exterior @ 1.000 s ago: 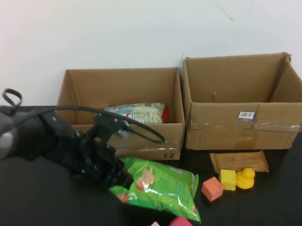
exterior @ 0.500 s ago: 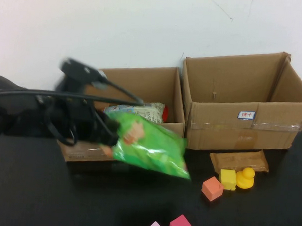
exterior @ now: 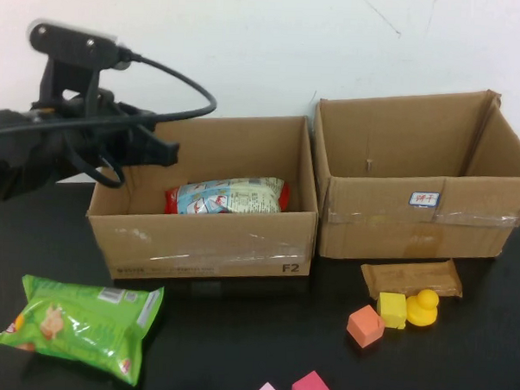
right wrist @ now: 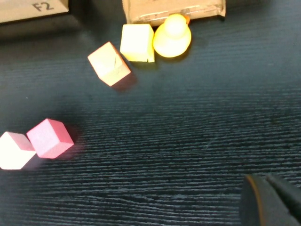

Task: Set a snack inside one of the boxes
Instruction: Pick up the potato chip

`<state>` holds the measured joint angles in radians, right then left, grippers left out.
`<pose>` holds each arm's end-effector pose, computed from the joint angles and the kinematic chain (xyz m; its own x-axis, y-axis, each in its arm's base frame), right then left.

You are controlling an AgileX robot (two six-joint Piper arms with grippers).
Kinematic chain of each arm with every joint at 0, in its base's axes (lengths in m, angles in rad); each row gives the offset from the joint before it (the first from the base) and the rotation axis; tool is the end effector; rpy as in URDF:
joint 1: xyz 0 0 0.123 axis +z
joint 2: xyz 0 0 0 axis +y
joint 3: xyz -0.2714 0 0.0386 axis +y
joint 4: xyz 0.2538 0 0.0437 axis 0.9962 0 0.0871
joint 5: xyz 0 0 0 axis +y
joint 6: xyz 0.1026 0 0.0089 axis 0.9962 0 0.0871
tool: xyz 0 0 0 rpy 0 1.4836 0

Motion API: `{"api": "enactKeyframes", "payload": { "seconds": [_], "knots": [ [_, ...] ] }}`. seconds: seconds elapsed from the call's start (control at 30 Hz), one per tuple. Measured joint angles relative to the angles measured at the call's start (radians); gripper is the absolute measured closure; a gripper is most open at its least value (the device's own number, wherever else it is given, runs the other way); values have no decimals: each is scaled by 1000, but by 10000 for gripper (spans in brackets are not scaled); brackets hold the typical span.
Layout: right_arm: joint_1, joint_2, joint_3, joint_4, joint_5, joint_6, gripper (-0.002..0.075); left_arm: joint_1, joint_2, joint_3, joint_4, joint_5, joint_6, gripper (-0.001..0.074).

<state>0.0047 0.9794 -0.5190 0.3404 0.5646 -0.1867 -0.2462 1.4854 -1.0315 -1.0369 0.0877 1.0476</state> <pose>0.1895 0.0193 0.2161 -0.7979 0.0984 -0.5946 -0.0314 0.9785 0.2041 0.3440 -0.0945 0.2836 -0.3840 0.1092 -0.9169 0.3148 0.9490 -0.0188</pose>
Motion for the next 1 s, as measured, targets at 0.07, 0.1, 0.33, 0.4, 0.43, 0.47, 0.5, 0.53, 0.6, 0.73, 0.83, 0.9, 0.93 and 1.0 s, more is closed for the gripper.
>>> {"api": "enactKeyframes", "payload": {
  "seconds": [0.07,0.1,0.33,0.4,0.43,0.47,0.5,0.53,0.6,0.73,0.83,0.9,0.93,1.0],
  "knots": [
    [0,0,0,2,0,0,729,0,0,-12,0,48,9,735],
    [0,0,0,2,0,0,729,0,0,-17,0,70,12,735],
    [0,0,0,5,0,0,729,0,-31,-19,315,363,-150,735],
    [0,0,0,7,0,0,729,0,-37,-19,516,458,-309,735],
    [0,0,0,7,0,0,729,0,-37,-19,638,506,-408,735],
    [0,0,0,7,0,0,729,0,-37,-19,761,548,-517,735],
    [0,0,0,7,0,0,729,0,-37,-19,857,571,-610,735],
    [0,0,0,7,0,0,729,0,-37,-13,972,589,-725,735],
    [0,0,0,8,0,0,729,4,-37,8,1174,604,-902,735],
    [0,0,0,9,0,0,729,75,-37,99,1321,567,-1090,735],
    [0,0,0,14,0,0,729,175,-17,164,1307,487,-1151,735],
    [0,0,0,15,2,0,729,229,7,176,1254,447,-1156,703],
    [0,0,0,15,2,0,729,250,24,176,1219,429,-1138,661],
    [0,0,0,15,2,0,729,269,64,171,1147,403,-1079,534]
  ]
}}
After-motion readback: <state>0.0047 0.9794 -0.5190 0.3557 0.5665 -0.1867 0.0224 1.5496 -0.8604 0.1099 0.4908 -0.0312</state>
